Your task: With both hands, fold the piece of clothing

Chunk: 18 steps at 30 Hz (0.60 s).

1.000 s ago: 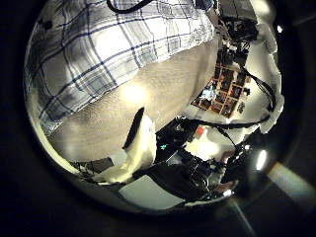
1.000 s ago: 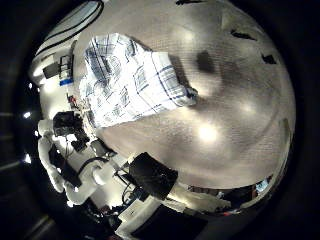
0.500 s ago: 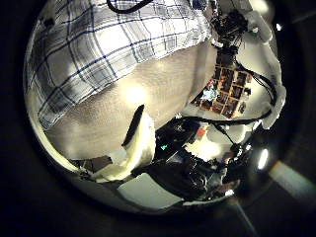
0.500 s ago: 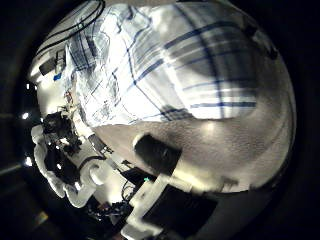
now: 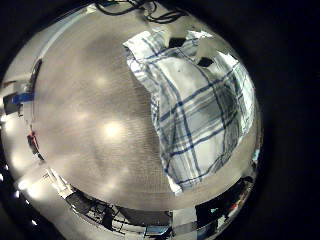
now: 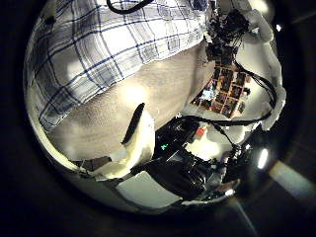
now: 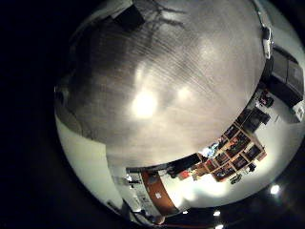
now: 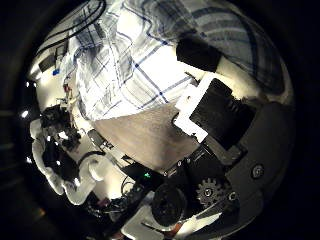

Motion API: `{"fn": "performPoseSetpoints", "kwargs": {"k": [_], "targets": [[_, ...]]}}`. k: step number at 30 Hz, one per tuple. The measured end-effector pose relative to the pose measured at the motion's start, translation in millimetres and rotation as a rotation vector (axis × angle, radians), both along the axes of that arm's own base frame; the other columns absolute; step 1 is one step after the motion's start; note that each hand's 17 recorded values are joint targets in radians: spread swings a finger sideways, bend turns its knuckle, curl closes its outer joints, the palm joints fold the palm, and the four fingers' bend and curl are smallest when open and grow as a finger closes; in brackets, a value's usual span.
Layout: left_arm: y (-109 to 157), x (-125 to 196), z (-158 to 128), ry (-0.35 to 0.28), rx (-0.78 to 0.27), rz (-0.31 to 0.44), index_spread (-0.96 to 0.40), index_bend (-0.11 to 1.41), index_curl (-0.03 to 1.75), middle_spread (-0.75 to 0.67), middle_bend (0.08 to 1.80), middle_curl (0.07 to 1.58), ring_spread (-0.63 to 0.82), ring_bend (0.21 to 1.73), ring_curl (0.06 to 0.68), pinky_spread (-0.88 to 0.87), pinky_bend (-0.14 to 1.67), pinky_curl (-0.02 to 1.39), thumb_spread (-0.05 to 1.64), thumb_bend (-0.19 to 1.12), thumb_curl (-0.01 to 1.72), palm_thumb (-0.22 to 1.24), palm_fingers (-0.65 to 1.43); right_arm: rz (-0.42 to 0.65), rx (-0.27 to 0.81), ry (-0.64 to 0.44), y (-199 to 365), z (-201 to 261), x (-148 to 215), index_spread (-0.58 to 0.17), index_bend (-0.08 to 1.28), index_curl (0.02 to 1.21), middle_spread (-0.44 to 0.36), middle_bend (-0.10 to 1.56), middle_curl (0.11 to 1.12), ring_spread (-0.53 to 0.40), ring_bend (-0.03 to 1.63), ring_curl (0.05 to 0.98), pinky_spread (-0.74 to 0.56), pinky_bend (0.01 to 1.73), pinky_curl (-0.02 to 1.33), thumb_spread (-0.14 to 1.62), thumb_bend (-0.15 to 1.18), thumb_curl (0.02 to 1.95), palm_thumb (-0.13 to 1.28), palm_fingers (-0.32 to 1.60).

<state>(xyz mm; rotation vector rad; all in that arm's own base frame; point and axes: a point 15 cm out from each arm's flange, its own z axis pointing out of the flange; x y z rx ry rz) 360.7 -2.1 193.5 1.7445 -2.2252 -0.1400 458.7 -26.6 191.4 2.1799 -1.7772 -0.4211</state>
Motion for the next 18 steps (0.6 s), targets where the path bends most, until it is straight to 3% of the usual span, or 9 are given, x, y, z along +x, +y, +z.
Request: {"fn": "performPoseSetpoints", "kwargs": {"k": [13,18], "targets": [[-31,2,-18,-0.002,-0.003,-0.04,-0.03,0.18,0.4,0.16,0.17,0.31,0.23,0.68,0.246,0.32,0.3,0.41,1.24,-0.01,0.3,0.32,0.15,-0.163,0.03,-0.099,-102,49,-36,-0.315,1.03,0.94,-0.139,1.32,0.79,-0.208,1.4,0.662,-0.2,1.34,0.74,1.1,0.14,0.68,0.99,1.11],[-45,1,-19,-0.003,-0.016,-0.054,-0.03,0.18,0.4,0.16,0.18,0.31,0.23,0.68,0.244,0.32,0.31,0.4,1.24,-0.01,0.3,0.32,0.15,-0.165,0.035,-0.122,-107,61,-42,-0.303,1.04,0.94,-0.133,1.34,0.79,-0.207,1.41,0.675,-0.2,1.32,0.77,1.1,0.11,0.73,1.0,1.1]]}}
